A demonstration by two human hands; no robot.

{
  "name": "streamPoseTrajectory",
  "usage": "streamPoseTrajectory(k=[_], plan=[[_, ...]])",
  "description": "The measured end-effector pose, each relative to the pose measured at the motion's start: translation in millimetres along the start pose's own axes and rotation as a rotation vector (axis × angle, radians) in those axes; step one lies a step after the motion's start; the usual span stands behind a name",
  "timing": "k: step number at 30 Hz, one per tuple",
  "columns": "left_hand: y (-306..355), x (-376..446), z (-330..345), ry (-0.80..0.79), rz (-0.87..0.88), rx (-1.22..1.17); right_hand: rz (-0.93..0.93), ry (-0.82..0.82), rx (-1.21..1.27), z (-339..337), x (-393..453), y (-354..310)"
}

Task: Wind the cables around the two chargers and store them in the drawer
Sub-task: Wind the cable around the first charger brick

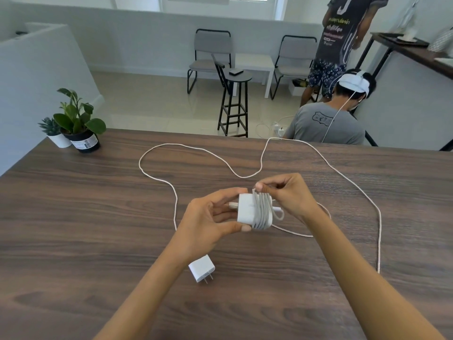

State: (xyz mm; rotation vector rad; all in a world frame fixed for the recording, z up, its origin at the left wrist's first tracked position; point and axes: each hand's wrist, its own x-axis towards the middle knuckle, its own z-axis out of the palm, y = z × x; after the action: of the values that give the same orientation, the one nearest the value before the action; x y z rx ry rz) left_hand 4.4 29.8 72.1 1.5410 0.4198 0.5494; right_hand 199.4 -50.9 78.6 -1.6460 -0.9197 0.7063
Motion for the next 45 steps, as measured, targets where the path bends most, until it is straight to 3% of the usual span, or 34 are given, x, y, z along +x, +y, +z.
streamPoseTrajectory(k=[3,7,12,19,22,27,45], plan=[[3.9,4.1,0.1,0.059,0.043,-0.062,0.041,-0.010,0.062,8.3,-9.8,7.4],[10.6,16.2,-1.0,0.219,0.104,-0.120,0.017,0.098,0.105,24.5,-28.5,8.6],[18.8,42.4,-12.9,0.396,0.178,-0.118,-0.029,0.121,0.042,40.8,-46.2,11.4],[14.4,60.5,-32.8,0.473,0.163,0.113,-0.174,-0.029,-0.351,42.6,-69.0,13.5],[6.6,60.0,-31.4,0.439,0.140,0.153,-0.269,-0.060,-0.472,35.7,-75.7,1.5],[-5.7,50.2,-24.8,0.353,0.126,0.176,-0.438,0.053,-0.550,15.7,-73.9,-25.7],[-9.0,1.8,7.8,0.044,0.069,0.247,-0.513,0.129,-0.723,-16.3,-4.5,-51.5]])
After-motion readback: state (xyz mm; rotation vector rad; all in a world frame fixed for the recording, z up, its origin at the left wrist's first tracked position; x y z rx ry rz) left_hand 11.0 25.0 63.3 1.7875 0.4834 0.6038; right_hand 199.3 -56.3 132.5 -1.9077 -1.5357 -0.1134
